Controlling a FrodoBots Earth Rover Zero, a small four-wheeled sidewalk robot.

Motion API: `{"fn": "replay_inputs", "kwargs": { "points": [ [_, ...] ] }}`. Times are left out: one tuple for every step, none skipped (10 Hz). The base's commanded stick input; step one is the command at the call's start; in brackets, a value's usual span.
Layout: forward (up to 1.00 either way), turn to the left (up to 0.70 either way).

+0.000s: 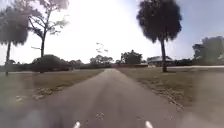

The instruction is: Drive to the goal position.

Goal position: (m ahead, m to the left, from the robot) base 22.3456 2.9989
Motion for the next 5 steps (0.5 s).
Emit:
{"fn": "replay_inputs", "kwargs": {
  "points": [
    [1.0, 0.0],
    [1.0, 0.0],
    [1.0, 0.04],
    [1.0, 0.19],
    [1.0, 0.34]
  ]
}}
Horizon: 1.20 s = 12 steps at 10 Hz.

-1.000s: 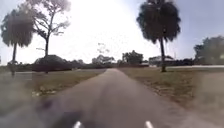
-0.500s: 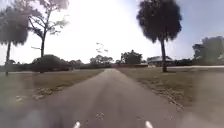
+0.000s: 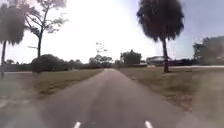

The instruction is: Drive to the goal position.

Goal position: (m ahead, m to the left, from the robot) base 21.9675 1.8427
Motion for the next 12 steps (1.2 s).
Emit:
{"fn": "replay_inputs", "kwargs": {
  "points": [
    [1.0, 0.4],
    [1.0, 0.4],
    [1.0, 0.4],
    [1.0, 0.4],
    [1.0, 0.4],
    [1.0, 0.19],
    [1.0, 0.02],
    [1.0, 0.02],
    [1.0, 0.03],
    [1.0, 0.04],
    [1.0, 0.1],
    [1.0, 0.39]
  ]
}}
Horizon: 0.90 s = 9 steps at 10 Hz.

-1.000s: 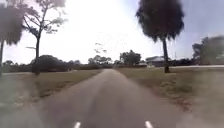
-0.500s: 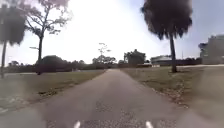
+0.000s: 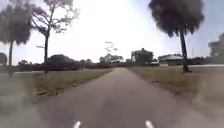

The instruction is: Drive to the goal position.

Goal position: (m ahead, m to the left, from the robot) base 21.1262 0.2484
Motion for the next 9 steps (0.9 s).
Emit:
{"fn": "replay_inputs", "kwargs": {
  "points": [
    [1.0, 0.39],
    [1.0, 0.32],
    [1.0, 0.25],
    [1.0, 0.11],
    [1.0, 0.0],
    [1.0, 0.0],
    [1.0, 0.0],
    [1.0, 0.0],
    [1.0, 0.0]
  ]
}}
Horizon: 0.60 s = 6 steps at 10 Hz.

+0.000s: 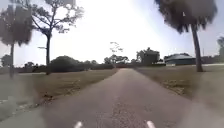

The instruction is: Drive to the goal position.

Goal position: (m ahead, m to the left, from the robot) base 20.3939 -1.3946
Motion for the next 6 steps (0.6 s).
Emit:
{"fn": "replay_inputs", "kwargs": {
  "points": [
    [1.0, 0.0],
    [1.0, 0.0],
    [1.0, 0.0],
    [1.0, 0.0],
    [1.0, 0.0],
    [1.0, 0.0]
  ]
}}
